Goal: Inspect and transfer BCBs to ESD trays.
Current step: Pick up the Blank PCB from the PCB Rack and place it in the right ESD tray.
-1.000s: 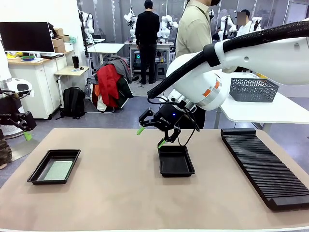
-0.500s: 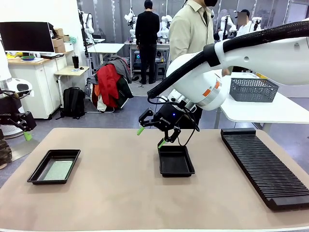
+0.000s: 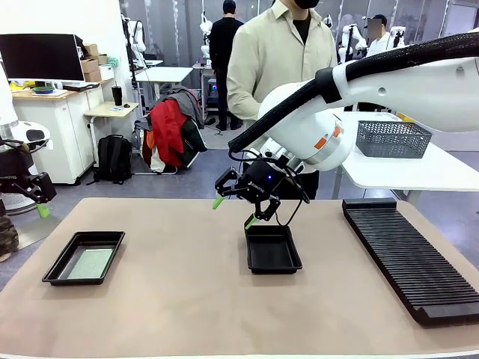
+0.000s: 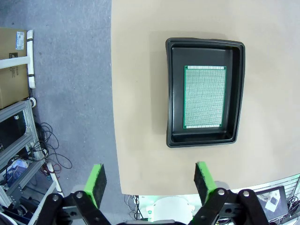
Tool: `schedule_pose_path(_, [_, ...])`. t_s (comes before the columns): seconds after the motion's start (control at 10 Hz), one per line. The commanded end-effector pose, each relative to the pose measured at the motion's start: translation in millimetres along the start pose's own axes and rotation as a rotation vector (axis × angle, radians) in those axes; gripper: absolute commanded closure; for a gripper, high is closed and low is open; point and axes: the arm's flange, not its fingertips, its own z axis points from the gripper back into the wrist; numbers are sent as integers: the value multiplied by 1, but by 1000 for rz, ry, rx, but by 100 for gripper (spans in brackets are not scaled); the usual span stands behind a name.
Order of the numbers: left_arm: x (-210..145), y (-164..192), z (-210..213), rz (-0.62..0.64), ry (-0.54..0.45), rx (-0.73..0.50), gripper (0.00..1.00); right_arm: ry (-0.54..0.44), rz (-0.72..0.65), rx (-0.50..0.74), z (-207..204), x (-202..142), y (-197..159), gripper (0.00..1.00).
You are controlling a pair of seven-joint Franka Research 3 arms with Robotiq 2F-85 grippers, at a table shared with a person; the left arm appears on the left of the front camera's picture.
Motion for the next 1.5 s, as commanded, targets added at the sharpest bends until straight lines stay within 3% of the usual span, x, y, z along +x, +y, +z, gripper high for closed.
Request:
schedule_pose_path(0.0, [-1, 1, -3, -6, 0, -1, 0, -3, -3, -11, 0, 0, 0, 0])
schedule_pose_path(1.4, [-1, 1, -3, -6, 0, -1, 0, -3, -3, -11, 0, 0, 0, 0])
